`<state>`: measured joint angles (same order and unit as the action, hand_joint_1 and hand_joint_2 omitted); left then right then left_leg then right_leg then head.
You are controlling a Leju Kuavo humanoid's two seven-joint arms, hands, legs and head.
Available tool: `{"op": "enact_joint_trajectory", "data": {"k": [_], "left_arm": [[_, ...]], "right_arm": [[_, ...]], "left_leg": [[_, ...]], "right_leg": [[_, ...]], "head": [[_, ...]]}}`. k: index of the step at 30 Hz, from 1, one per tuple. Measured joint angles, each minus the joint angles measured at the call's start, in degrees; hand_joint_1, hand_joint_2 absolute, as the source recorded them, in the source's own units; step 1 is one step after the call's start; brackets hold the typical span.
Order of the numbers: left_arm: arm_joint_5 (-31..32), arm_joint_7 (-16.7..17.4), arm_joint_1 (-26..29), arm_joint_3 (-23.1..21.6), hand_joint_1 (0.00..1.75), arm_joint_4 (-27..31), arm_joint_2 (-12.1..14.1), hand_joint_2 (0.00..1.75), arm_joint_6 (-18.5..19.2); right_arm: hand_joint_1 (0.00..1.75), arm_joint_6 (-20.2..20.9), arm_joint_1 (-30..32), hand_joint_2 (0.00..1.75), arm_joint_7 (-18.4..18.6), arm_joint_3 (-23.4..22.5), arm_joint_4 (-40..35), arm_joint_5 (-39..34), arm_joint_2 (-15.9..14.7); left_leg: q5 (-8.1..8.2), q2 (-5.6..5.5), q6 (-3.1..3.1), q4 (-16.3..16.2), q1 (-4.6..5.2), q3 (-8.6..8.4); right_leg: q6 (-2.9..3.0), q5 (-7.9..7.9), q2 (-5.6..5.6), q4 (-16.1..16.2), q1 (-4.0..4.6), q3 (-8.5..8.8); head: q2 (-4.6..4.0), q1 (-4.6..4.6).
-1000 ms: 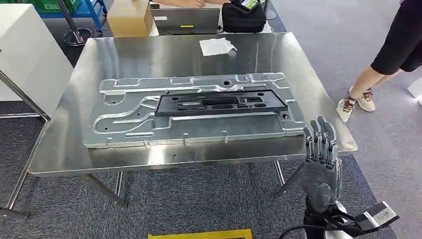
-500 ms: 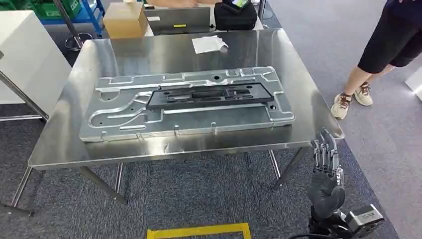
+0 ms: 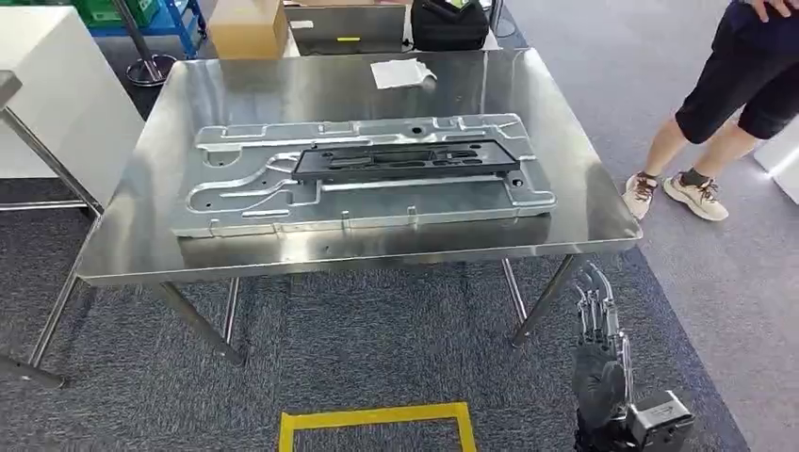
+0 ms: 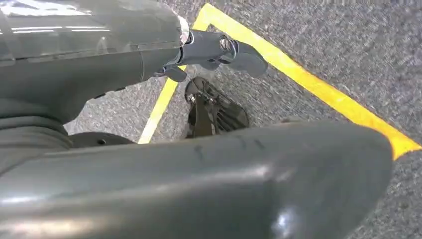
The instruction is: Take the parts from the cabinet and place them on the table.
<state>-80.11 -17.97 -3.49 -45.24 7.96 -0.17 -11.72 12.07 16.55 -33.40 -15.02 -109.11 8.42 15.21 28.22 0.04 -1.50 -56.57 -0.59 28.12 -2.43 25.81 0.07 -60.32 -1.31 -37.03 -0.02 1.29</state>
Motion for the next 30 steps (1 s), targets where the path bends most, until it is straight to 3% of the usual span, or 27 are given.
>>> {"op": "enact_joint_trajectory", "data": {"k": [2,3,4,5,6,7,8,9,10,11,13,14,16,17,18,20,21,22,23,24,25,26,29,30], "left_arm": [[-0.11,-0.02,-0.07,-0.11,0.0,0.0,0.04,0.0,0.04],[-0.11,-0.02,-0.03,-0.18,0.0,0.0,0.09,0.0,0.07],[-0.17,0.04,0.02,-0.26,0.0,0.0,0.09,0.0,0.22],[-0.35,0.18,0.07,-0.26,0.0,0.0,0.09,0.0,0.55],[-0.52,0.28,0.05,-0.26,0.0,0.0,0.09,0.0,0.68],[-0.85,0.44,0.01,-0.26,0.0,0.0,0.09,0.0,0.72],[-1.05,0.48,-0.01,-0.26,0.0,0.0,0.07,0.0,0.72],[-1.38,0.48,-0.07,-0.26,0.0,0.02,-0.11,0.0,0.7],[-1.57,0.46,-0.14,-0.26,0.0,0.02,-0.11,0.0,0.61],[-1.66,0.46,-0.17,-0.26,0.0,0.02,-0.11,0.0,0.52],[-1.75,0.48,-0.15,-0.26,0.0,0.02,-0.11,0.0,0.42],[-1.75,0.46,-0.04,-0.26,0.0,-0.04,-0.02,0.0,0.35],[-2.05,0.46,-0.03,-0.26,0.0,-0.02,0.0,0.0,0.35],[-2.21,0.48,-0.05,-0.26,0.0,-0.02,0.0,0.0,0.26],[-2.27,0.5,-0.06,-0.26,0.0,-0.02,0.0,0.0,0.22],[-2.71,0.63,-0.07,-0.26,0.0,-0.02,0.0,0.0,0.0],[-2.86,0.63,-0.03,-0.26,0.0,-0.02,0.04,0.0,-0.29],[-3.19,0.61,-0.08,-0.22,0.0,-0.02,0.07,0.0,-0.81],[-3.3,0.55,-0.19,-0.15,0.0,-0.02,0.07,0.0,-1.2],[-3.37,0.44,-0.49,-0.07,0.0,0.0,-0.04,0.0,-1.51],[-3.39,0.29,-0.93,0.06,0.0,0.11,-0.38,0.0,-1.77],[-3.39,0.13,-1.09,0.26,0.0,0.13,-0.31,0.0,-1.99],[-3.5,-0.15,-0.67,0.33,0.0,0.11,-0.46,0.0,-2.27],[-3.52,-0.31,-0.63,0.35,0.0,0.11,-0.63,0.0,-2.51]], "right_arm": [[0.0,0.0,0.0,0.0,0.02,0.07,0.09,0.17,0.31],[0.0,-0.02,0.01,0.0,0.02,0.07,0.15,0.17,0.39],[0.0,0.0,0.03,0.0,0.06,0.07,0.28,0.39,0.5],[0.0,0.04,0.07,0.0,0.22,0.11,0.44,0.87,0.57],[0.0,0.19,0.06,0.0,0.24,0.3,0.61,1.39,0.59],[0.0,0.2,0.0,0.0,0.24,0.76,0.81,1.98,0.57],[0.0,0.09,-0.17,0.0,0.22,1.35,1.07,2.53,0.57],[0.0,-0.33,-0.51,0.0,0.09,2.04,1.31,2.91,0.57],[0.0,-0.72,-0.94,0.0,-0.09,2.78,1.71,3.12,0.57],[0.0,-1.03,-1.28,0.0,-0.13,3.48,2.23,3.12,0.57],[0.0,-1.23,-1.42,0.0,-0.15,4.0,2.95,3.12,0.52],[0.0,-1.23,-1.52,0.0,-0.17,4.26,3.26,3.12,0.52],[0.0,-1.4,-1.89,0.0,-0.15,5.09,3.71,3.08,0.48],[0.0,-1.81,-1.97,0.0,-0.15,5.55,4.15,3.06,0.41],[0.0,-2.01,-2.14,0.0,-0.15,5.77,4.4,3.06,0.28],[0.0,-2.78,-2.54,0.0,-0.13,6.62,5.44,3.15,-0.15],[0.0,-3.81,-2.83,0.0,-0.13,7.21,6.23,3.52,-0.46],[0.0,-5.28,-3.54,0.0,-0.15,8.32,7.51,4.19,-1.11],[0.0,-6.65,-4.35,0.0,-0.15,9.56,8.71,4.5,-1.81],[0.0,-8.14,-5.34,0.0,-0.11,11.2,9.91,4.98,-2.61],[0.0,-9.1,-5.85,0.0,-0.09,12.79,10.65,5.4,-3.19],[0.0,-9.93,-6.45,0.0,-0.11,14.24,11.39,5.75,-3.59],[0.0,-11.5,-8.24,0.0,-0.09,17.34,14.39,6.34,-4.72],[0.0,-12.07,-8.58,0.0,-0.07,18.14,15.22,6.36,-5.23]], "left_leg": [[-1.17,0.21,-0.44,-0.05,0.09,1.56],[-1.67,0.28,-0.48,-0.1,0.2,2.15],[-2.42,0.38,-0.52,-0.19,0.42,3.07],[-3.05,0.4,-0.47,-0.29,0.58,4.0],[-3.54,0.4,-0.45,-0.44,0.72,4.81],[-3.98,0.38,-0.41,-0.57,0.87,5.48],[-4.44,0.36,-0.33,-0.63,1.01,5.99],[-4.89,0.38,-0.13,-0.75,1.06,6.32],[-5.29,0.33,0.18,-0.9,1.24,6.58],[-5.82,0.48,0.62,-0.76,1.03,6.63],[-6.73,0.48,1.3,-0.45,0.71,6.74],[-6.64,0.35,1.63,-0.73,0.93,7.08],[-0.92,0.13,2.04,-4.58,0.62,8.73],[3.27,0.14,2.37,-9.42,0.34,10.07],[5.65,0.15,2.66,-13.3,0.19,10.83],[6.68,0.16,3.24,-18.66,-0.1,11.27],[3.78,0.19,3.66,-18.26,-0.45,9.78],[0.8,0.35,4.09,-15.31,-0.76,7.2],[-0.66,0.73,4.39,-11.71,-0.97,4.48],[-0.07,2.28,4.77,-6.09,-1.28,0.44],[2.29,3.45,4.85,-1.31,-0.55,-2.41],[3.0,3.08,3.23,-0.64,-0.41,-2.13],[1.56,1.69,1.17,-0.55,-0.04,-0.68],[0.85,1.56,0.56,-0.55,-0.23,-0.16]], "right_leg": [[-0.29,7.13,-0.01,-7.74,0.01,-2.24],[-0.41,8.96,0.0,-11.1,0.02,-3.01],[-0.48,9.66,-0.01,-14.7,0.01,-3.37],[-0.36,8.19,-0.01,-15.13,0.03,-2.41],[-0.07,6.11,-0.01,-13.35,0.11,-0.49],[0.36,4.13,-0.01,-9.67,0.27,2.47],[1.02,3.12,0.0,-4.63,0.68,6.09],[1.88,4.16,0.01,1.06,1.14,10.14],[2.13,5.04,-0.15,4.63,1.16,11.84],[1.97,4.92,-0.1,4.65,1.4,11.49],[2.58,4.22,-0.11,4.78,1.72,11.13],[2.9,3.16,-0.3,5.52,0.97,10.75],[3.75,1.93,-0.59,5.42,0.93,9.18],[3.71,1.18,-0.61,5.34,0.96,8.15],[3.67,0.58,-0.63,5.26,0.97,7.35],[3.47,-0.53,-0.72,4.79,0.91,5.47],[3.33,-1.15,-1.33,4.37,0.76,4.17],[2.99,-1.57,-1.57,3.83,0.58,3.02],[2.7,-1.87,-1.8,3.24,0.41,2.14],[2.26,-2.15,-2.07,2.3,0.47,1.37],[1.9,-2.26,-2.32,1.59,0.53,0.71],[1.43,-2.52,-3.06,1.35,0.72,0.67],[0.1,-3.95,-4.65,1.79,0.35,0.79],[-0.29,-2.19,-3.56,1.04,0.0,0.3]], "head": [[0.0,0.0],[0.0,0.0],[0.0,0.02],[0.0,0.02],[0.0,0.02],[0.0,0.02],[0.0,0.02],[0.0,0.02],[0.0,0.02],[0.0,0.04],[0.0,0.02],[0.0,0.02],[0.0,0.09],[0.0,0.06],[0.0,0.09],[0.0,0.09],[0.0,0.09],[0.0,0.09],[0.0,0.08],[0.0,0.09],[0.0,0.09],[0.02,0.04],[0.0,0.02],[0.0,0.02]]}}
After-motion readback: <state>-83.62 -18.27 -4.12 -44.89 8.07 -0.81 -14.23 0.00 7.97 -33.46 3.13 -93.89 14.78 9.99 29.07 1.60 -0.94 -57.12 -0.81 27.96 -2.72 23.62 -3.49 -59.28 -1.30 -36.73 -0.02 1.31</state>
